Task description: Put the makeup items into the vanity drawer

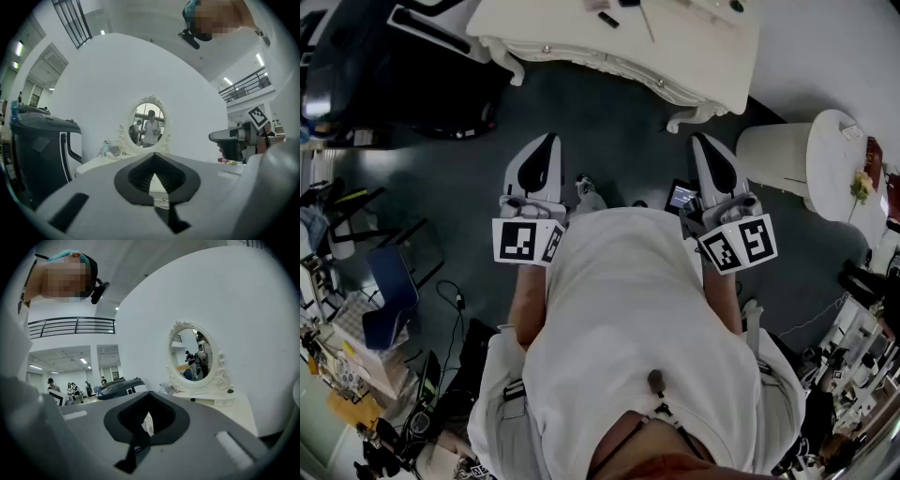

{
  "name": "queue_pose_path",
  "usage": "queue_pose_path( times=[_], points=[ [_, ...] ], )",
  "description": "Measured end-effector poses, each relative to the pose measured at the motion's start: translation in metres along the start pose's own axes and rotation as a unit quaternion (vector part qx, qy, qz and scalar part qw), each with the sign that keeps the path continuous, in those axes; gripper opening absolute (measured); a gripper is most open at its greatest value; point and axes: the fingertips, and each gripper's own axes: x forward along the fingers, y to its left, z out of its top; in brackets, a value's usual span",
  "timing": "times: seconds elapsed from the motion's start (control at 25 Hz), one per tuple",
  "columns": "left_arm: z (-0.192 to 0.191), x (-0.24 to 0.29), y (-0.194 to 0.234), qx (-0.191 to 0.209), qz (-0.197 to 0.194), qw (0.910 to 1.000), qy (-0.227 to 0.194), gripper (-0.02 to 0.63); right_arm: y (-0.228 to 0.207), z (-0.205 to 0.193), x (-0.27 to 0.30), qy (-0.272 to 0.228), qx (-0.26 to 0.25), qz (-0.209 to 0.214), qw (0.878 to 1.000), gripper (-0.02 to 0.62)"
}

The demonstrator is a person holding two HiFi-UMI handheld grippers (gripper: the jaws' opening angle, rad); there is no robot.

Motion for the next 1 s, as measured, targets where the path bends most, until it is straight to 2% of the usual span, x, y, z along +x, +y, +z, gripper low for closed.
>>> queue_pose_path(
  times=[0.16,0.36,0.48,0.6,0.8,1.0],
  points=[
    [-0.005,0.009,-0.040,0.008,-0.010,0.9999,0.008,0.006,-0.028,-0.005,-0.037,0.001,0.025,-0.013,1.000,0.006],
    [-0.013,0.014,-0.088,-0.026,0.032,0.9991,0.000,0.006,-0.065,-0.016,-0.080,0.027,0.013,0.000,1.000,0.006],
    [-0.024,0.015,-0.126,-0.018,0.044,0.9988,0.009,0.006,-0.085,-0.025,-0.099,0.048,-0.004,0.016,0.999,0.006],
    [-0.031,0.008,-0.153,-0.006,0.055,0.9984,0.008,0.006,-0.094,-0.028,-0.114,0.048,0.002,0.034,0.998,0.007],
    [-0.033,-0.011,-0.171,-0.018,0.091,0.9956,-0.014,0.006,-0.088,-0.028,-0.138,0.047,-0.012,0.073,0.996,0.008],
    [-0.033,-0.016,-0.174,0.001,0.100,0.9949,-0.008,0.006,-0.087,-0.026,-0.143,0.048,-0.005,0.095,0.994,0.008]
  ],
)
